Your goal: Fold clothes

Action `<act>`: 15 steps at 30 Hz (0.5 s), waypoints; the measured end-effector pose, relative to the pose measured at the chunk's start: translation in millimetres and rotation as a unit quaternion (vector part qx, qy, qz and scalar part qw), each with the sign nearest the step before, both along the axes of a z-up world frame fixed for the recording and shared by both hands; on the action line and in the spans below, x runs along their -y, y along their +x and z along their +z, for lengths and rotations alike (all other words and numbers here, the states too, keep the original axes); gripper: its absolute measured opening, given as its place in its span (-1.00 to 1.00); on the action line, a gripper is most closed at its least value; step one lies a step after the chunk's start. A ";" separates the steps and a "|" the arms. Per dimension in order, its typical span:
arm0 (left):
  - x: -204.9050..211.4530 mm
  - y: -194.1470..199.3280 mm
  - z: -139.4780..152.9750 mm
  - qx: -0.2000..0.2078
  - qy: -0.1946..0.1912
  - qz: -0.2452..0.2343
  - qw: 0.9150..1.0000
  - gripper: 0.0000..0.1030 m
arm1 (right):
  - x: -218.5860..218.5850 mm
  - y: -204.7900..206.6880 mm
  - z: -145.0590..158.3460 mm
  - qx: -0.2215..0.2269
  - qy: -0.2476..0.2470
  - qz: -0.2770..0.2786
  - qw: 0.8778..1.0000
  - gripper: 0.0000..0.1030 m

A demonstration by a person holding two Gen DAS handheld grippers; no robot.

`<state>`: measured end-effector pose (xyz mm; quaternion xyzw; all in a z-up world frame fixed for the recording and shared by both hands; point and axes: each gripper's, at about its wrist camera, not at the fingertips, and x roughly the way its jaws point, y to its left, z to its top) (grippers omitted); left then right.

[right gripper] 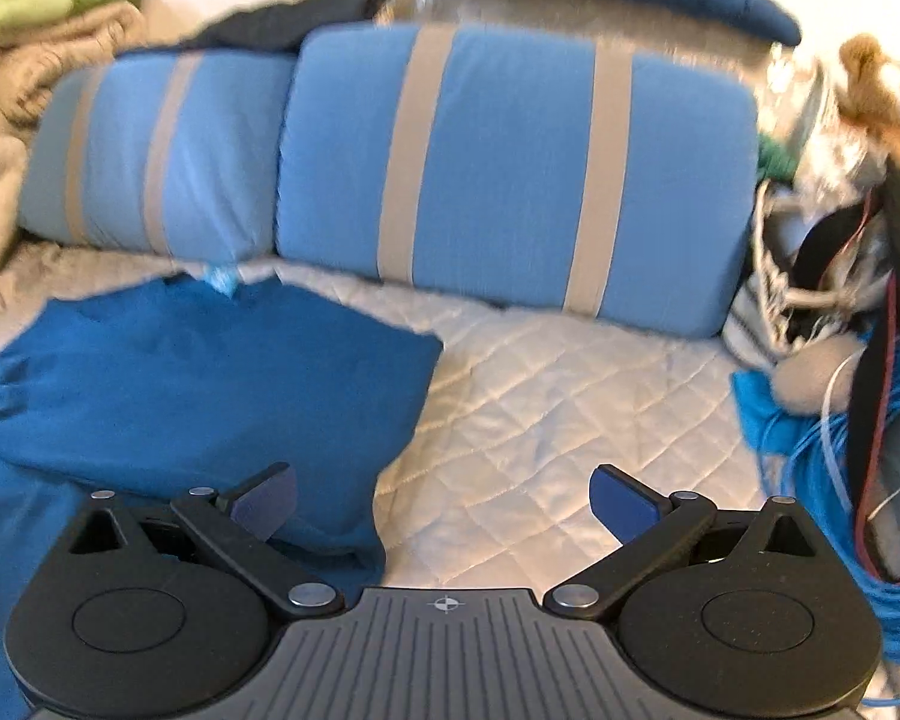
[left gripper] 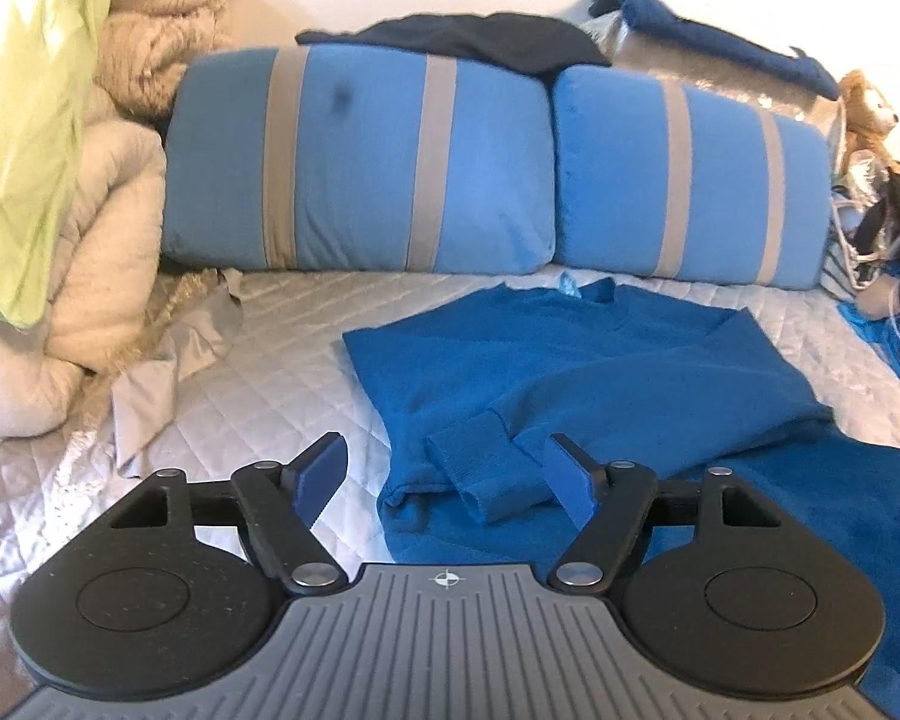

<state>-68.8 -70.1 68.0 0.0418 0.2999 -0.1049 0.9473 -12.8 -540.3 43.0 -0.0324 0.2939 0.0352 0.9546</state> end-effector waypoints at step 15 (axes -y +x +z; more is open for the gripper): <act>-46.0 -74.1 -24.7 -0.068 -0.066 -0.041 0.995 0.40 | 42.2 -130.9 49.6 0.077 0.015 0.039 0.996 1.00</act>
